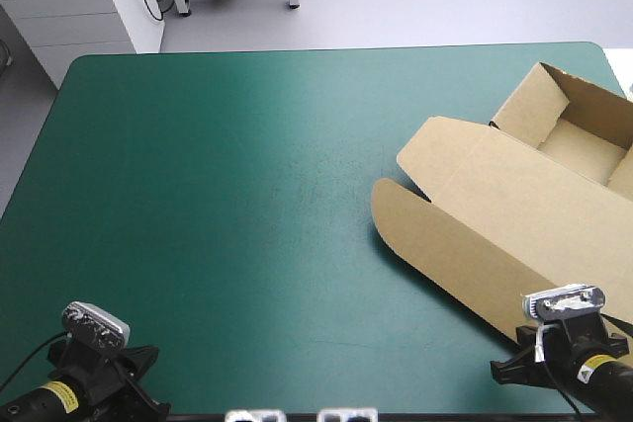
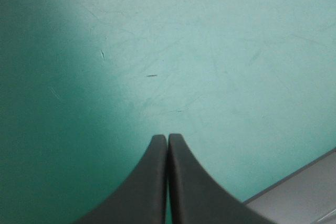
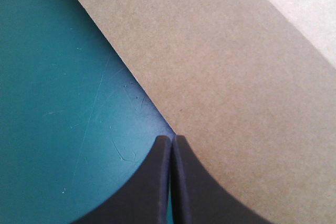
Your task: Fold the box
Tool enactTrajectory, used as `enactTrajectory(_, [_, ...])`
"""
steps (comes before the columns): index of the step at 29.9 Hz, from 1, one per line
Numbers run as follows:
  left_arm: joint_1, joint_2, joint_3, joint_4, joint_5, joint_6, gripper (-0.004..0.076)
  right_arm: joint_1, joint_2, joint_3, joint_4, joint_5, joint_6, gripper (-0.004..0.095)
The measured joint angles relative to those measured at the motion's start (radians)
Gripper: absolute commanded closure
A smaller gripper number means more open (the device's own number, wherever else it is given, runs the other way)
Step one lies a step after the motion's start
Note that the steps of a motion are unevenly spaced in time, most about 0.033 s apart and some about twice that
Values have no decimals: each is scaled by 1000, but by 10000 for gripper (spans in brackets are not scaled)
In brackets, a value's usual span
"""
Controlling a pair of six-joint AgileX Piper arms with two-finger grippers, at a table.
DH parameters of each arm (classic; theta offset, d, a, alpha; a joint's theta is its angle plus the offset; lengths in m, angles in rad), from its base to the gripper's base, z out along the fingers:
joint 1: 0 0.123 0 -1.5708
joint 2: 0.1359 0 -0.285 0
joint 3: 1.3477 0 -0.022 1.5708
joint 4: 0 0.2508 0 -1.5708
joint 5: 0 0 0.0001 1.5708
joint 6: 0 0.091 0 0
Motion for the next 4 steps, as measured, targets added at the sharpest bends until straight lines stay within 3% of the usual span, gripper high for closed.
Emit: enactTrajectory(4, [0,0,0,0,0,0,732,0,0,0,1,0,2,922])
